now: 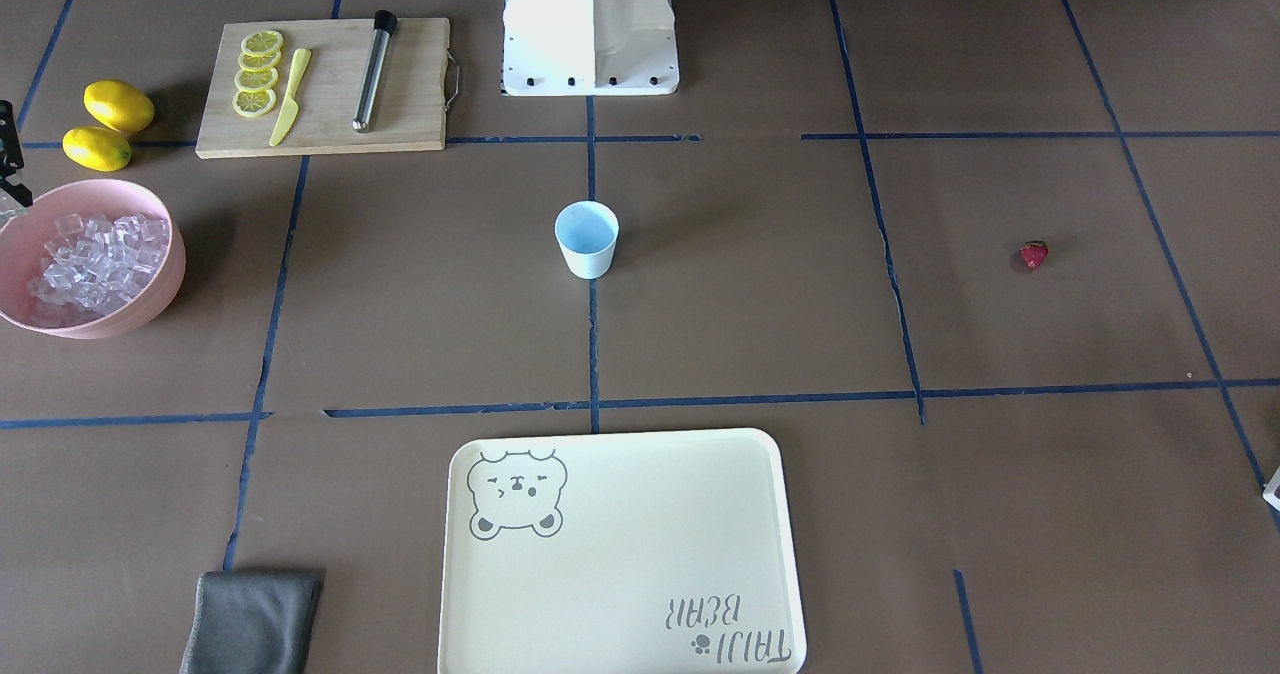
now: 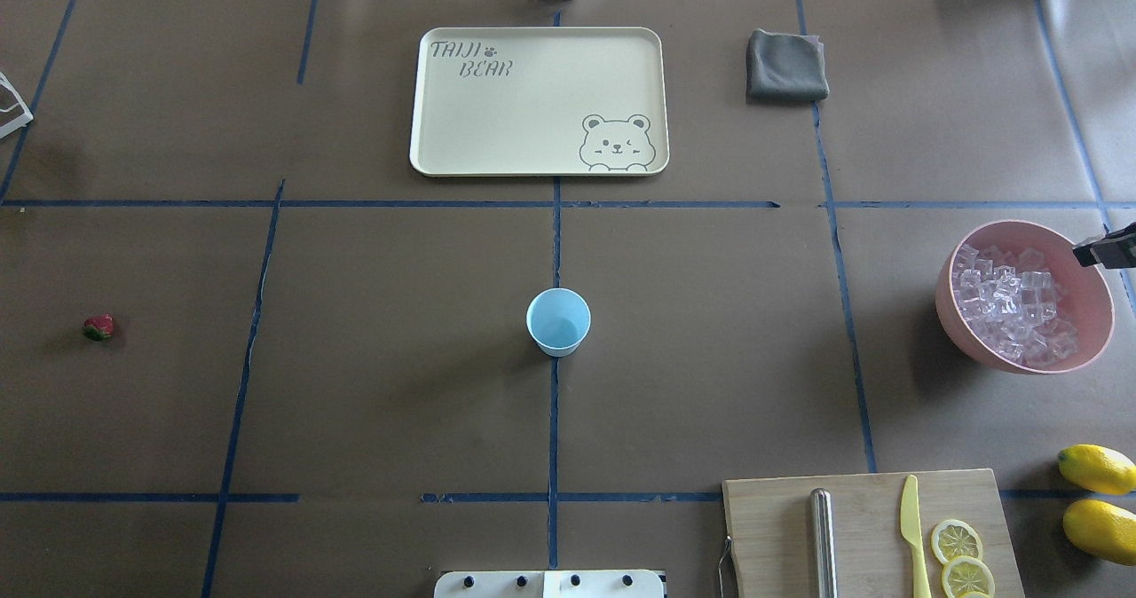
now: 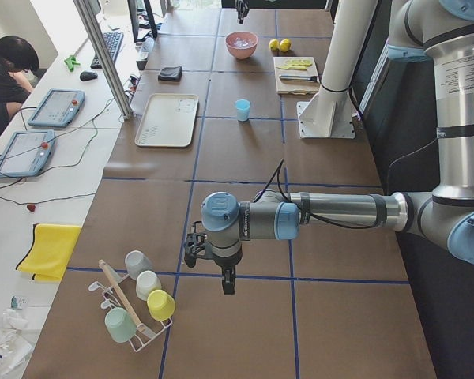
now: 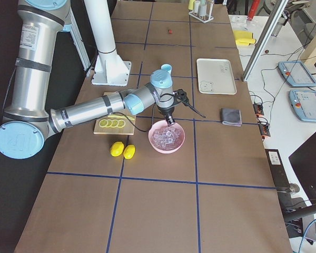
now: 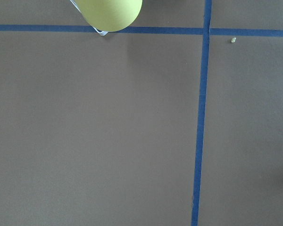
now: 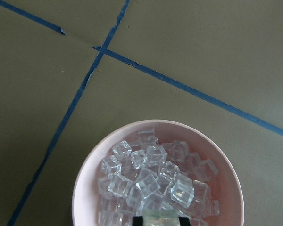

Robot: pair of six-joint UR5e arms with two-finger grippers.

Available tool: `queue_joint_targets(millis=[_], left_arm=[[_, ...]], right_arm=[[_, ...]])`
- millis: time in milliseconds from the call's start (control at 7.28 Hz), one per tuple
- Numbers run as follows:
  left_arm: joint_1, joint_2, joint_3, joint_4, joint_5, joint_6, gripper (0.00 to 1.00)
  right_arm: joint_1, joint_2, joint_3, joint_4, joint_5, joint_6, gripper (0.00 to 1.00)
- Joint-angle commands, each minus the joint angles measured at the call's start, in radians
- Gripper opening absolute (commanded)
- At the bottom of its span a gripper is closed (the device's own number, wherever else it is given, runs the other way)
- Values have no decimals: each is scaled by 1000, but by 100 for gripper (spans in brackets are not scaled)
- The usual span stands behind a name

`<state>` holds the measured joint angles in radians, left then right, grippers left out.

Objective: Put ice and strawberries in cup
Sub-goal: 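Lift the ice cube and carry it with the right gripper over the blue cup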

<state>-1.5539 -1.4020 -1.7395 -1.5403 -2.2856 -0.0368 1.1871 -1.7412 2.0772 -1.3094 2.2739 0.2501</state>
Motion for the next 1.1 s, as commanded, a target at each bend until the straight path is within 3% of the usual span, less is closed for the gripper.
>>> queue_joint_targets(millis=[0,275,550,962], left_arm=[[0,0,0,0,0,-2,100],[0,0,2,0,0,-2,100],[1,0,3,2,0,-2,100],[3,2,9,2,0,-2,100]], right_arm=[[14,149,9,-37,47,244,0],[-76,318,12,-108,33,409,0],[-263,452,12,-131,-127,586,0],[-518,707,8,-360,-354,774,0]])
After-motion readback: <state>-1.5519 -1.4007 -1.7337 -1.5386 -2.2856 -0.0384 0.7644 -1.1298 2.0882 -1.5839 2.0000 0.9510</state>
